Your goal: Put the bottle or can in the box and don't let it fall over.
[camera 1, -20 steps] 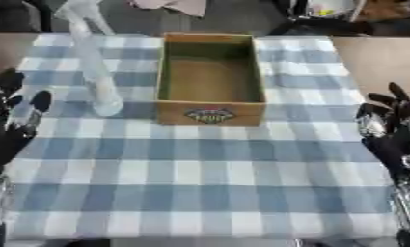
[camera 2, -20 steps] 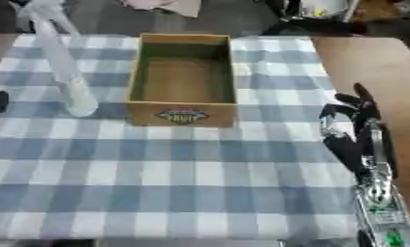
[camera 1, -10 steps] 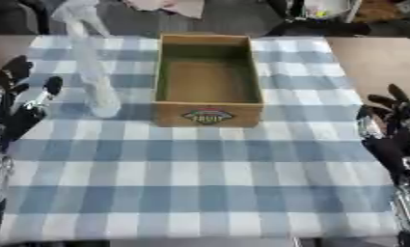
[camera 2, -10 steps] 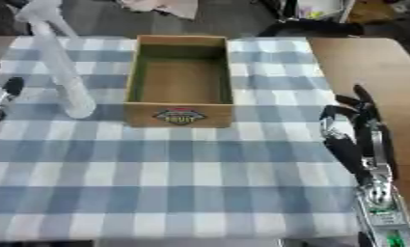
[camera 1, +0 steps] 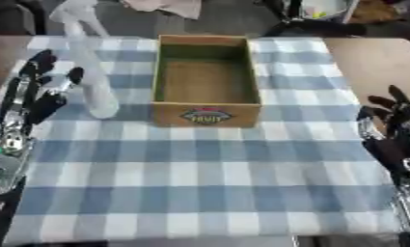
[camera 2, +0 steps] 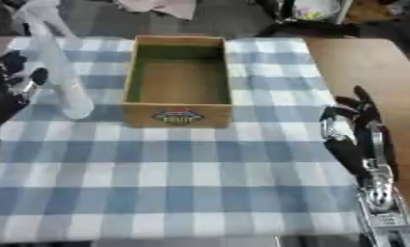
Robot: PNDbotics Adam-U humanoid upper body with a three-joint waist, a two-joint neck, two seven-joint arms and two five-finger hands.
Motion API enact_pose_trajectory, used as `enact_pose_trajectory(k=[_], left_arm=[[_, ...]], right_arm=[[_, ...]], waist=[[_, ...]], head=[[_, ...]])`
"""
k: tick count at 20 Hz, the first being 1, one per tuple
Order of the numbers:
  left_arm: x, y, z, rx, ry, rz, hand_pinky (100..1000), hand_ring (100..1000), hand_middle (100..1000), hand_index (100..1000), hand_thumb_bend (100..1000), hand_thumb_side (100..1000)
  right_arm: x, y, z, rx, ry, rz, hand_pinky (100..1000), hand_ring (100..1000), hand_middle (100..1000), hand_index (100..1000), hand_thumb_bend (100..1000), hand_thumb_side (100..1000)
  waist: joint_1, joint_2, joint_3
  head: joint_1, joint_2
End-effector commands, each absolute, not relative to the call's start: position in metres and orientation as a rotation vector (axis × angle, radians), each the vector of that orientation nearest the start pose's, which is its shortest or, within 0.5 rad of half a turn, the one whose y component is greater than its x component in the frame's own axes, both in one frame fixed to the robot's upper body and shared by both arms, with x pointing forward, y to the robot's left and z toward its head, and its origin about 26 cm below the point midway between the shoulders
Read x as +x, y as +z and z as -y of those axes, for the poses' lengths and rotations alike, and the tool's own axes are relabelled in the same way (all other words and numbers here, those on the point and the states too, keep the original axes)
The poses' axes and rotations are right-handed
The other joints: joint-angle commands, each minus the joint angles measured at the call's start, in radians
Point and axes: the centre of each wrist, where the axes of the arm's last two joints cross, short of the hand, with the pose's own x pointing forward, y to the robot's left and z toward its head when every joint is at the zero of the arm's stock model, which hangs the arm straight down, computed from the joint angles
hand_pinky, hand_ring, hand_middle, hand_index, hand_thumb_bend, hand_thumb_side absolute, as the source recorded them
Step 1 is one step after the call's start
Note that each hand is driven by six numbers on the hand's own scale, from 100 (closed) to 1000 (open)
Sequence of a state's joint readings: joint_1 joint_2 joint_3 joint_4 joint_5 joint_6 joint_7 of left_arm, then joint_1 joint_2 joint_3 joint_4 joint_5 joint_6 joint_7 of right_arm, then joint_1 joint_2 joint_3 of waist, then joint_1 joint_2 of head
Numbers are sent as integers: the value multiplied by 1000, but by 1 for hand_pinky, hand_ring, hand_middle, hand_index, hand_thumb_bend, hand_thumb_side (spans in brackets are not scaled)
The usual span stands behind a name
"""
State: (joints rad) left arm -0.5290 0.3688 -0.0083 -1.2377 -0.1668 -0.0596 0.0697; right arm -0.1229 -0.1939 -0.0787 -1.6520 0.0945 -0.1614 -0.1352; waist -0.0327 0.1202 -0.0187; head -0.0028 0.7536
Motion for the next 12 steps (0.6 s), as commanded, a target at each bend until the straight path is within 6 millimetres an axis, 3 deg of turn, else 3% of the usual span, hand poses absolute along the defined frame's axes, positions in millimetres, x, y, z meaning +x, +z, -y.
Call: enact_pose_trajectory(k=[1,12], left_arm=[[416,110,-307,482,-421,1809,917,927,846,943,600,609],[442,115,-291,500,-488,1792,913,920,837,939,592,586]], right_arm=[[307,62,296,-348,99,1957,982,776,786,1000,126,344],[308,61,292,-325,112,1957,981,776,784,1000,134,341]], waist=[[0,-22,-4],[-5,-21,-23]], head=[[5,-3],[20,-4]])
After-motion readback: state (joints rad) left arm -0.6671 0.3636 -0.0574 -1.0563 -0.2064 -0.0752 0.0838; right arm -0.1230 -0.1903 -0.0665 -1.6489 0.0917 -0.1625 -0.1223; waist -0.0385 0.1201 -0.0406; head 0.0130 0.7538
